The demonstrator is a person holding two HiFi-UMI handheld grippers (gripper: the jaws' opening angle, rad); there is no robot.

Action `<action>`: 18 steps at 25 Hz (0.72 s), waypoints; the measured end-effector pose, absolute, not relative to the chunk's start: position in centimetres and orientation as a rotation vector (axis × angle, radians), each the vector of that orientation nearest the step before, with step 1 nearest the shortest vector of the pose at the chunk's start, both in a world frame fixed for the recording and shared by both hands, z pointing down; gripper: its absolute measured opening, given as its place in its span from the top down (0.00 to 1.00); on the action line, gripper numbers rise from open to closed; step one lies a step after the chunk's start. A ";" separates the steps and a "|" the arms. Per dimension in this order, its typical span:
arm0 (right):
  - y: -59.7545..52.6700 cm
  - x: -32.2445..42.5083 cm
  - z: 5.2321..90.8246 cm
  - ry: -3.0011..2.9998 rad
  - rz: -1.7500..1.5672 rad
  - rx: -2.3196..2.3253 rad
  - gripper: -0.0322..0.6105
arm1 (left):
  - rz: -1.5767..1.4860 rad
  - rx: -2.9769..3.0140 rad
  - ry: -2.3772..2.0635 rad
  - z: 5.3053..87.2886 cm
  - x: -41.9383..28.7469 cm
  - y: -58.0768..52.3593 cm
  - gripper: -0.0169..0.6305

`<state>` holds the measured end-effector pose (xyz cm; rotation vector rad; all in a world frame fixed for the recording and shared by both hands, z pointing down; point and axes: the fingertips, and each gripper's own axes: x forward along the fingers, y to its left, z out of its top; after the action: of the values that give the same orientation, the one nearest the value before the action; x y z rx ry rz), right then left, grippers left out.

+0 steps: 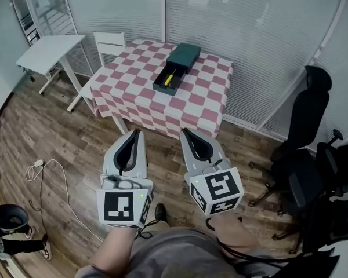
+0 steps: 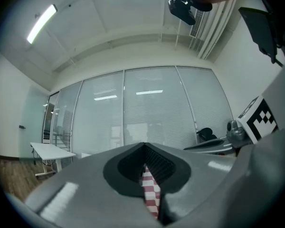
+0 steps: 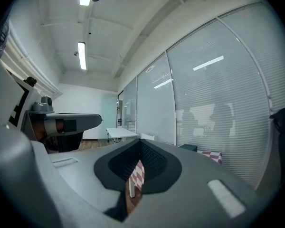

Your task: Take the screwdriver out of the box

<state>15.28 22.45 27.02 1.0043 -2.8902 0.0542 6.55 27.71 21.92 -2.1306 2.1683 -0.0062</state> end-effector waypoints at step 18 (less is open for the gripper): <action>12.3 7.1 28.0 -2.776 0.067 1.182 0.91 | -0.025 -2.256 2.081 23.6 -2.8 17.9 0.97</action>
<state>7.05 12.30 27.98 1.1821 -2.7760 0.0671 -2.75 17.95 23.62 -2.2563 2.0812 -0.0245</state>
